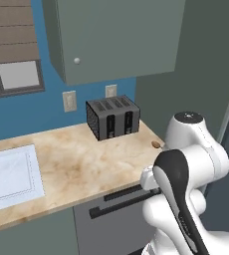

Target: Take the fork and place it on the left side of the plate. Then take the spoon and place it on the right side of the plate. Make sure they're directly next to the plate.

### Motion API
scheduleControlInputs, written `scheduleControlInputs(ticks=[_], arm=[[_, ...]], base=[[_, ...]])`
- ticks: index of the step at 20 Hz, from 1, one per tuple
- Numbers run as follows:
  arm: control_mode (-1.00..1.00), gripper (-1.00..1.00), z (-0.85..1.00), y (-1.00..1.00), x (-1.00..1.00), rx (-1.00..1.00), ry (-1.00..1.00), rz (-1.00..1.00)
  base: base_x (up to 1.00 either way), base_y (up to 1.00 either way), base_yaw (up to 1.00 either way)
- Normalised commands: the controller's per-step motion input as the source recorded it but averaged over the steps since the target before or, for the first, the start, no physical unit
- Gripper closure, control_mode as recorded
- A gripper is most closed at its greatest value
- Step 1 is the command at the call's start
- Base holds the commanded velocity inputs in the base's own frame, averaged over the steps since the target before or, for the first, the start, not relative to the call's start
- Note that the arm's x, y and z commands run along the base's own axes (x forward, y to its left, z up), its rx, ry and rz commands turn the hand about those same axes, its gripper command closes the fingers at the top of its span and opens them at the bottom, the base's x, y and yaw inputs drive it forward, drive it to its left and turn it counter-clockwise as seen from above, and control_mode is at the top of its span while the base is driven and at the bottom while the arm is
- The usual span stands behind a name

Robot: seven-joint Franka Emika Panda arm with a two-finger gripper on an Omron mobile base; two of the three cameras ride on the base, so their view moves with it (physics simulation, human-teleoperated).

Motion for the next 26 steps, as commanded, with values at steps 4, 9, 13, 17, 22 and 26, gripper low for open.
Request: scheduleControlInputs(ticks=[4, 9, 13, 17, 22, 26], arm=[[-1.0, -1.0, -0.21, -0.47, 0.29, 0.0, 0.06, 0.05], [-1.0, -1.0, -0.14, -0.64, 0.38, 0.0, 0.0, 0.02], [-1.0, -1.0, -0.09, -0.63, 0.29, 0.0, -0.03, 0.0], [-1.0, -1.0, -0.06, -0.27, 0.46, 0.0, -0.07, 0.0], [-1.0, -1.0, -0.14, -0.05, 0.68, 0.0, -0.03, -0.01], [-1.0, -1.0, -0.26, -0.08, 0.87, 0.0, 0.0, -0.02]], base=[[0.0, 0.0, 0.0], [0.0, 0.0, 0.0], [0.0, 0.0, 0.0], [0.0, 0.0, 0.0], [0.0, 0.0, 0.0], [0.0, 0.0, 0.0]])
